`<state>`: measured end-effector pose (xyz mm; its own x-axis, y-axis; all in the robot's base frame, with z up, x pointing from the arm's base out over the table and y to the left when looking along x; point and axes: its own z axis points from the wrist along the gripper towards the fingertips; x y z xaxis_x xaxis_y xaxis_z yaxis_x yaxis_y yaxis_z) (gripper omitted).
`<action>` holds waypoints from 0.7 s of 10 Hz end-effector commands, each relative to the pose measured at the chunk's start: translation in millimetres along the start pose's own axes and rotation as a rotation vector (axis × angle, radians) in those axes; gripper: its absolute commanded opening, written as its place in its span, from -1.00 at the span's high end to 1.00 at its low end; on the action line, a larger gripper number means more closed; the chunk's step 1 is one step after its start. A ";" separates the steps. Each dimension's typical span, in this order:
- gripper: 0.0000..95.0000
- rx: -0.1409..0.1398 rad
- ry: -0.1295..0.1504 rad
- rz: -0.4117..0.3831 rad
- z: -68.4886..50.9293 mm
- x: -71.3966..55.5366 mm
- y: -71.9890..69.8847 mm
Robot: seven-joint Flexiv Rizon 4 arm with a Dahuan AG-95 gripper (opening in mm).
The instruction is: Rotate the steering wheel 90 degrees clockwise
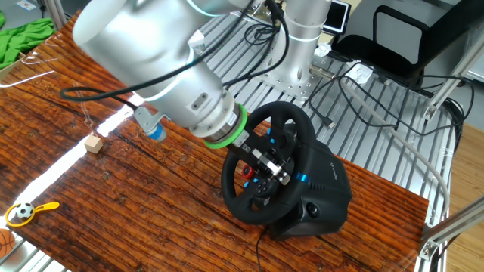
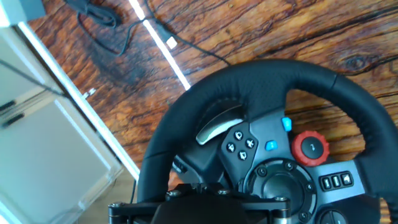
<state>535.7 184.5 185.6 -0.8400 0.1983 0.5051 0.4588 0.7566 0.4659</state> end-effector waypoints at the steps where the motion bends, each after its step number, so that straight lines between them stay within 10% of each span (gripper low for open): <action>1: 1.00 0.000 0.028 -0.014 -4.9 5.9 -0.5; 5: 1.00 0.058 0.034 -0.043 -17.7 21.3 -4.4; 7: 1.00 0.193 -0.015 -0.092 -17.9 22.8 -2.6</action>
<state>520.2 176.8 208.0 -0.8612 0.1416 0.4881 0.3705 0.8323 0.4124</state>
